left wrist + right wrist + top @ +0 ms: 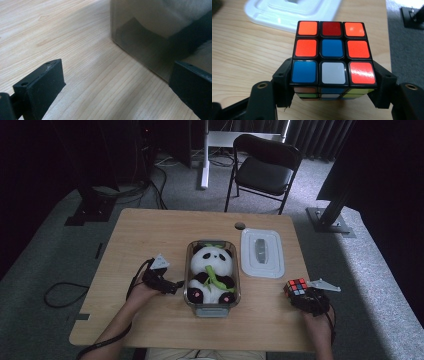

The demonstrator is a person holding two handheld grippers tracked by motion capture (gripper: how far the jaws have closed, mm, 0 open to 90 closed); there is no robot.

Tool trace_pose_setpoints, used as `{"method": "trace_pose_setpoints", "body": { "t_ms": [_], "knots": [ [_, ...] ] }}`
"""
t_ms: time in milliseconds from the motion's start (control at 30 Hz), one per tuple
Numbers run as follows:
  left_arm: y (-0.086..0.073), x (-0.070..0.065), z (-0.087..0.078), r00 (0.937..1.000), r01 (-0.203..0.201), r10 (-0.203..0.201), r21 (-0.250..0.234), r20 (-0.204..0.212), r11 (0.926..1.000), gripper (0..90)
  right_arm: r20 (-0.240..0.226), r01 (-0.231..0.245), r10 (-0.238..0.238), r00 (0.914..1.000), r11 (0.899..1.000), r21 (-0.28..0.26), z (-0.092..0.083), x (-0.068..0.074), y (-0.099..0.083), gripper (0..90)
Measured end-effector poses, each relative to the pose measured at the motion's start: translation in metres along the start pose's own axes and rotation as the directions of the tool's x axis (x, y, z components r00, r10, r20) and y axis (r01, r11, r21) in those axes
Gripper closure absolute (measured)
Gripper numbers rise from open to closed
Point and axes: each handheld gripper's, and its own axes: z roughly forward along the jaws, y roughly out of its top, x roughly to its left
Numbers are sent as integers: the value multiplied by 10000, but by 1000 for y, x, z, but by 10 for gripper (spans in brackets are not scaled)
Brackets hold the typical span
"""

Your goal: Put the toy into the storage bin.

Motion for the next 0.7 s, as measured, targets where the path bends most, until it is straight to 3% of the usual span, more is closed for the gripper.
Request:
{"method": "trace_pose_setpoints", "body": {
  "t_ms": [200,433,567,700],
  "knots": [
    [0,-1,0,10000,-28,28,-23,8,10000,9,-435,482,-495,9978,9984,-293,-9,10,14,336],
    [1,-1,-2,10000,-20,20,-48,14,10000,9,-1002,994,-1063,9893,9925,-708,-21,24,31,336],
    [1,-1,-1,10000,-56,56,3,31,10000,9,-1363,1466,-1592,9778,9843,-978,-30,37,43,336],
    [2,-1,-1,10000,-39,39,-18,32,10000,9,-1839,1957,-2163,9589,9728,-1237,-37,52,56,336]
  ]
}}
